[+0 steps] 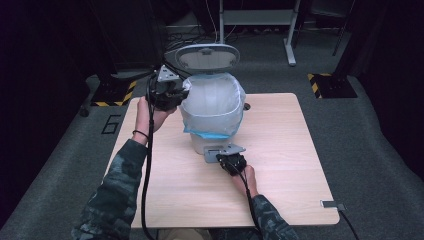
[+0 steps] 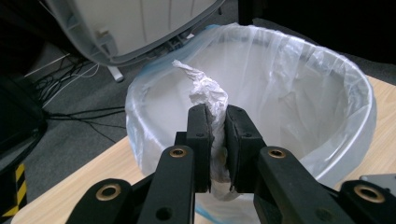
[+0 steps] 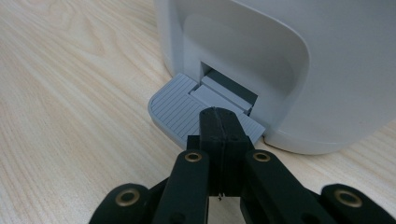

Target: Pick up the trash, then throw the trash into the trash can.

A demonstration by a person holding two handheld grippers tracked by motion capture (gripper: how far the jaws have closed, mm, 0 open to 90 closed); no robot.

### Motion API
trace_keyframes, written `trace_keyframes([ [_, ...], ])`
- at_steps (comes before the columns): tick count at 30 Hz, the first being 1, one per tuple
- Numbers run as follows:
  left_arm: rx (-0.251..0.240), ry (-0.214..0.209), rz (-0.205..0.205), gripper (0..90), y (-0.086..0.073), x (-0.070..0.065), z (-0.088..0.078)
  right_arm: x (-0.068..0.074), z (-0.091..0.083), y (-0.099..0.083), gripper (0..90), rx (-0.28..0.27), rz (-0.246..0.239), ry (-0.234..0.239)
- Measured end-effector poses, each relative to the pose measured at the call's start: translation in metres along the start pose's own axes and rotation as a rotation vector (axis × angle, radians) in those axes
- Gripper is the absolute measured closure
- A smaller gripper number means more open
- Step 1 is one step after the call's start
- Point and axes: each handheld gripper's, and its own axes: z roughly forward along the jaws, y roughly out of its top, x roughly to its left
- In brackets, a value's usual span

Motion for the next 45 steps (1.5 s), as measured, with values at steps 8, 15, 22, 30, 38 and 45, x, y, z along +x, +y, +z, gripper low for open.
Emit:
trace_keyframes([
  [8, 0.011, -0.017, 0.019, 81.0, 0.01, -0.006, 0.009, 0.0, 0.0, 0.0, 90.0, 0.0, 0.004, 0.002],
  [15, 0.037, -0.032, 0.031, 80.9, 0.016, -0.008, 0.018, -0.001, 0.0, 0.0, 90.0, 0.001, 0.007, 0.009],
  [22, 0.064, -0.053, 0.033, 80.9, 0.022, -0.013, 0.028, -0.001, -0.001, 0.0, 90.0, 0.001, 0.003, 0.005],
  [30, 0.109, -0.083, 0.021, 80.9, 0.026, -0.015, 0.047, -0.001, 0.0, 0.0, 90.0, 0.0, 0.006, 0.007],
  [38, 0.164, -0.108, 0.04, 80.9, 0.035, -0.016, 0.069, 0.0, -0.001, 0.0, 90.0, 0.001, 0.01, 0.006],
  [45, 0.207, -0.118, 0.027, 80.9, 0.038, -0.02, 0.083, 0.0, -0.001, 0.0, 90.0, 0.002, 0.008, 0.004],
])
